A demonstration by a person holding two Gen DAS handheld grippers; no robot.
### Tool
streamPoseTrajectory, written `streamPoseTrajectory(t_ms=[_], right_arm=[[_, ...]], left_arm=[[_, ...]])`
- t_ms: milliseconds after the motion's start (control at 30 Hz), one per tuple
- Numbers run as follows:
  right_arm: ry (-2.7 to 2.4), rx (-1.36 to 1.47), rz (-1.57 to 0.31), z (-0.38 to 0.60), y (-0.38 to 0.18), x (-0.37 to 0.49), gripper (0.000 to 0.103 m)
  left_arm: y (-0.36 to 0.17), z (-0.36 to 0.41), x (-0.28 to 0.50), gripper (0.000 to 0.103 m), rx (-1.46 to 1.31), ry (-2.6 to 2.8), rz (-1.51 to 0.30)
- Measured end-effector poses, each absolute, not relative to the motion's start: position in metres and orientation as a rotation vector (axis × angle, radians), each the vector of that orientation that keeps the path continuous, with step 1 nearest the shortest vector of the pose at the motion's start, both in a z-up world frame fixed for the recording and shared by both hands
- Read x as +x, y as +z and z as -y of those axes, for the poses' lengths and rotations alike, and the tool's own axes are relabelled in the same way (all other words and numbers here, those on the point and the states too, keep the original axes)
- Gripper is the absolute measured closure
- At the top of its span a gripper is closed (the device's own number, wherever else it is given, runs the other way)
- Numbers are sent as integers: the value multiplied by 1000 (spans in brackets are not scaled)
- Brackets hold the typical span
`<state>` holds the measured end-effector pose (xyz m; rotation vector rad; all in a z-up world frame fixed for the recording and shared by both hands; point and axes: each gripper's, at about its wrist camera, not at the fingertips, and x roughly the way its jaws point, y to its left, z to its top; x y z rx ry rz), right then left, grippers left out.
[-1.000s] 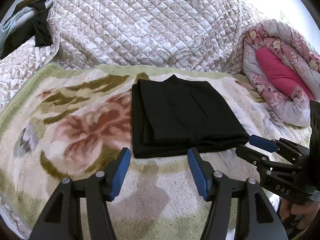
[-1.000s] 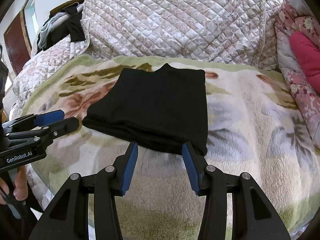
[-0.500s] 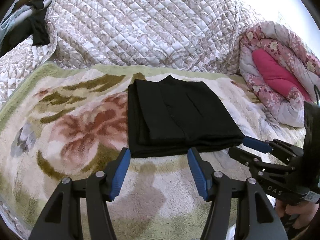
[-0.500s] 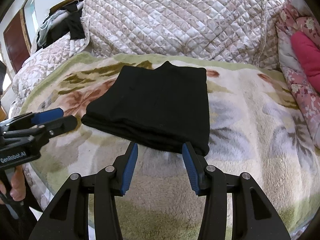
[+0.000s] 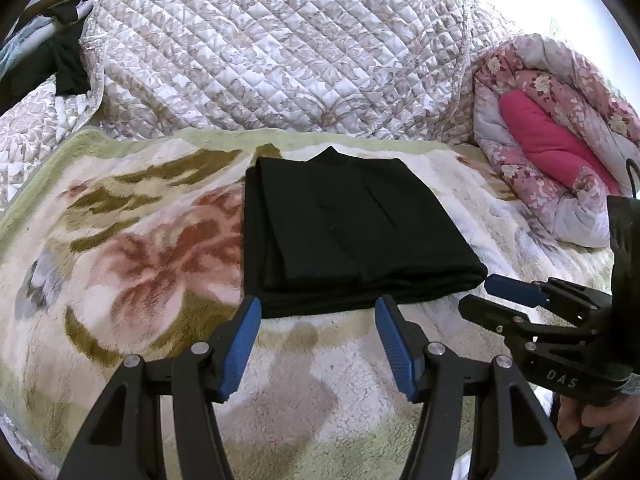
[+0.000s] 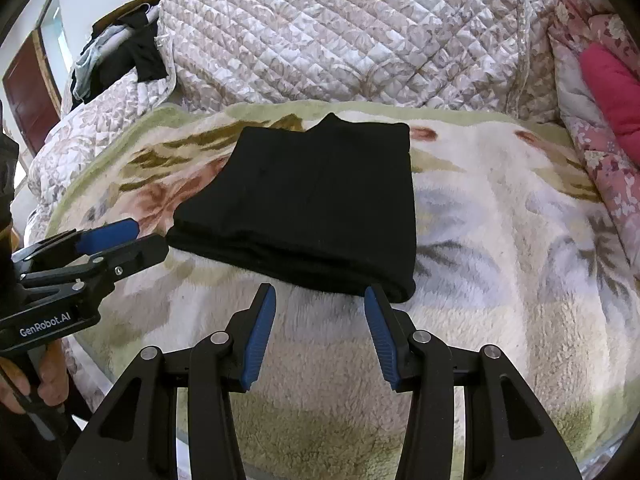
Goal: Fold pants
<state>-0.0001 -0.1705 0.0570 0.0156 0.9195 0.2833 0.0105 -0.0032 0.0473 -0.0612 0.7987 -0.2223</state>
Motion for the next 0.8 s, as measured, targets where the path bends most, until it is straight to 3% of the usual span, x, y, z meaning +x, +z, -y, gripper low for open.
streamPoseTrajectory(t_ms=[800], right_arm=[[271,-10,-918,166,53,1,56]], left_arm=[[50,7,5,41,-33,-234,-799]])
